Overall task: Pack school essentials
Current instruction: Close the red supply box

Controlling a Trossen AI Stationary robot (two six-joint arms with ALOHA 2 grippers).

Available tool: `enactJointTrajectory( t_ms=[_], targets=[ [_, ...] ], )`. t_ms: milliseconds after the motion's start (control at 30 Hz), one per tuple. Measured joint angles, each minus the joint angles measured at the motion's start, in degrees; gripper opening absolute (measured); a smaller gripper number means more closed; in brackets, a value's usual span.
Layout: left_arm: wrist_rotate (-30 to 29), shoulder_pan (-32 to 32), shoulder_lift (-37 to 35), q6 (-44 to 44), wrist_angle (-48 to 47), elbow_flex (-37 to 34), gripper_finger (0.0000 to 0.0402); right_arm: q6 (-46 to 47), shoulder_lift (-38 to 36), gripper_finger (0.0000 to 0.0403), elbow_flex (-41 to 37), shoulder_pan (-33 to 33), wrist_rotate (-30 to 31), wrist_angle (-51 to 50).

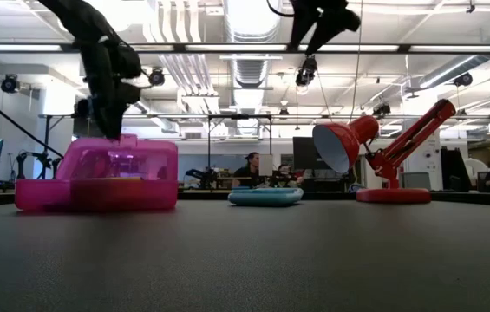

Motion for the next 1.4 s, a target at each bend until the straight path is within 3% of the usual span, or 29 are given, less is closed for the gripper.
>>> enactJointTrajectory(
  t_ms=[133,300,467,667,833,1167,1400],
  targets=[
    [0.19,-0.37,-3.78,-0.05,-1.76,-0.03,0.0091,-0.59,0.70,0.0228,-4.49,1.31,-0.87,10.02],
    [0.00,-0.66,-6.86,-1.55,-2.02,-0.39,0.0091,-3.39,2.90,0.0228,-12.40,2.90,-7.41,25.25],
    [-9.42,-0.64,-7.44,-5.43,-0.20,-0.39,0.0091,-3.11,7.89,0.0228,-20.39,4.54,-12.54,46.75],
    [-11.83,-0.74,-5.18,-10.32,1.27,-0.39,0.0091,3.38,18.10,0.0228,-23.72,5.71,-18.02,66.22],
    [-12.42,-0.64,-1.34,-13.61,1.15,-0.39,0.0091,7.89,25.91,0.0228,-21.71,6.36,-21.16,69.04],
    [-13.03,-0.66,5.96,-12.95,1.01,-0.31,0.0091,8.61,34.85,0.0228,-15.42,7.79,-24.74,69.13],
    [-6.96,-0.72,6.54,-10.29,-0.39,-0.10,0.0091,8.72,39.29,0.0228,-12.34,7.34,-24.16,69.10]
  ],
)
